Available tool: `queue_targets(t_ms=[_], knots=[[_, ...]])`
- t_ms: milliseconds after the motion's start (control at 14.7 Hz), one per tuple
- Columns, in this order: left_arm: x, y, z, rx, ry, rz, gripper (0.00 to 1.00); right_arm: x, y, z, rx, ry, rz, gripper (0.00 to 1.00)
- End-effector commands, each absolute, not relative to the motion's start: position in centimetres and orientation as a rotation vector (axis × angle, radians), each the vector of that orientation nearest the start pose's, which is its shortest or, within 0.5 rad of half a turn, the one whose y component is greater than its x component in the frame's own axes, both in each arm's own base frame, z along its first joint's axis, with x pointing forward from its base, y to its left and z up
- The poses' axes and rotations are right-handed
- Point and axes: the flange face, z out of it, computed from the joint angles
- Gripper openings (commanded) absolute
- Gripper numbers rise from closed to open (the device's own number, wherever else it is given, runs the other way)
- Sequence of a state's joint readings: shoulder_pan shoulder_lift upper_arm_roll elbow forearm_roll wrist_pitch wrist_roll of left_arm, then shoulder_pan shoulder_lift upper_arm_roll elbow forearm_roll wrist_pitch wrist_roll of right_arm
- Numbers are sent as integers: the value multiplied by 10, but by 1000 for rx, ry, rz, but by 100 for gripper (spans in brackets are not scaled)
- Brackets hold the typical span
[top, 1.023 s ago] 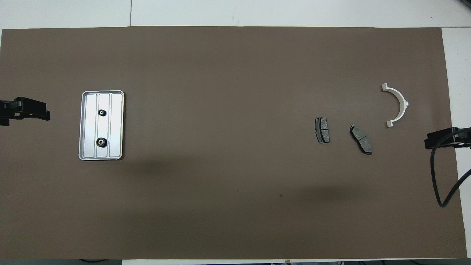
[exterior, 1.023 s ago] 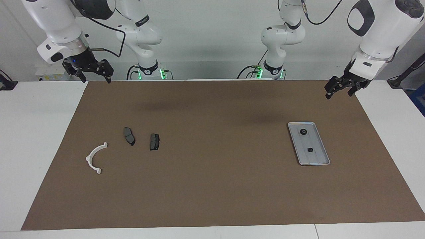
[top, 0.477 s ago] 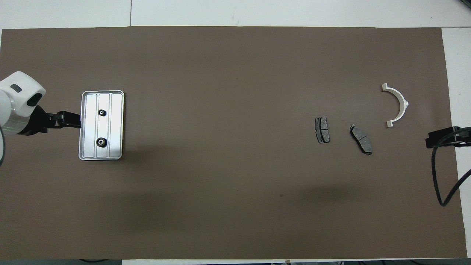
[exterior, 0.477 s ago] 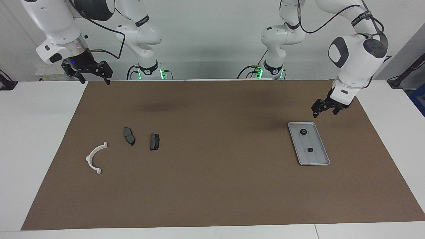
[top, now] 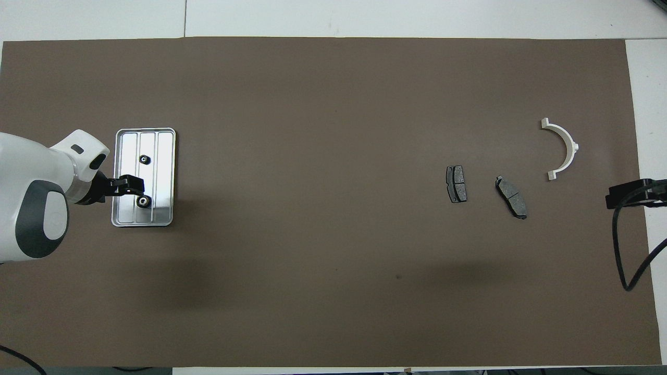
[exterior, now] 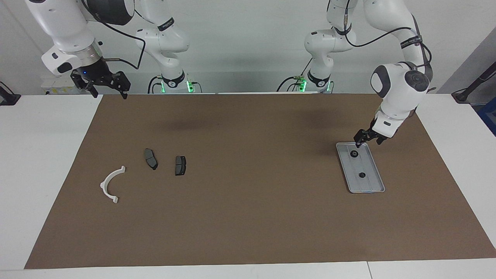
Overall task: Place bearing gear from tray to pile
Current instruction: 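Reach the left gripper down to a black gear in the tray, then grasp the black gear with the left gripper while the right gripper moves out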
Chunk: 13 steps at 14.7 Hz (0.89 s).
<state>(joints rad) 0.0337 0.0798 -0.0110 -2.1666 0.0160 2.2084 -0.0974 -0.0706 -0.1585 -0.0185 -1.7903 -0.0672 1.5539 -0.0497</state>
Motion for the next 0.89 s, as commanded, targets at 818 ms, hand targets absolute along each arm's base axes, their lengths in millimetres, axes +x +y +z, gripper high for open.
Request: queue_targets(t_ms=[818], knots=[[548, 8, 300, -3111, -210, 105, 80, 512, -60, 516, -3198, 2, -4, 100]])
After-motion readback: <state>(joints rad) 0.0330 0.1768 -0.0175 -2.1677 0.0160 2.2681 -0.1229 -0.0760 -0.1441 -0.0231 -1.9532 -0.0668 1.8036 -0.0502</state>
